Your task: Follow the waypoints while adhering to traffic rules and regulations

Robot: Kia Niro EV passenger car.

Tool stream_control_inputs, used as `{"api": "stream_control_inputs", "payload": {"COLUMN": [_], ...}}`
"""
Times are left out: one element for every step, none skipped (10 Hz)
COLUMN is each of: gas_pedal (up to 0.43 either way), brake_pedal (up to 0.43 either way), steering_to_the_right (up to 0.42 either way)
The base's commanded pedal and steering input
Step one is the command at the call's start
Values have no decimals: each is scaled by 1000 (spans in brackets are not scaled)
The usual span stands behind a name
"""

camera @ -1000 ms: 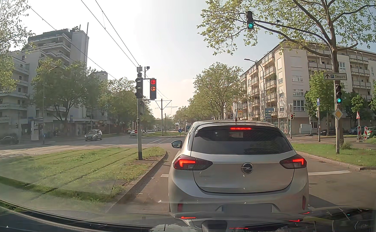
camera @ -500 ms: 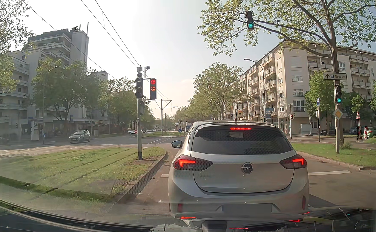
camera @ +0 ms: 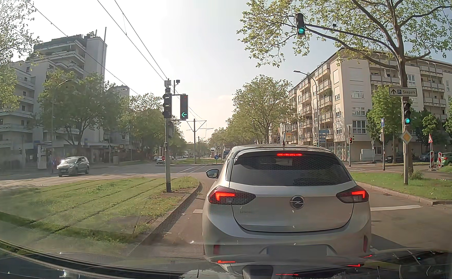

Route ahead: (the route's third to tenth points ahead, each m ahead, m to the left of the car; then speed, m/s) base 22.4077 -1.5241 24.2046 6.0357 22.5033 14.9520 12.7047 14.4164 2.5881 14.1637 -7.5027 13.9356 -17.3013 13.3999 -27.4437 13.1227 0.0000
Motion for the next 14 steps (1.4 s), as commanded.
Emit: {"api": "stream_control_inputs", "payload": {"gas_pedal": [0, 0, 0, 0, 0, 0, 0, 0, 0, 0, 0, 0, 0, 0], "brake_pedal": [262, 262, 262, 256, 262, 262, 262, 262, 256, 262, 262, 262, 262, 262], "steering_to_the_right": [8, 8, 8, 8, 8, 9, 10, 11, 11, 11, 11, 11, 11, 11]}}
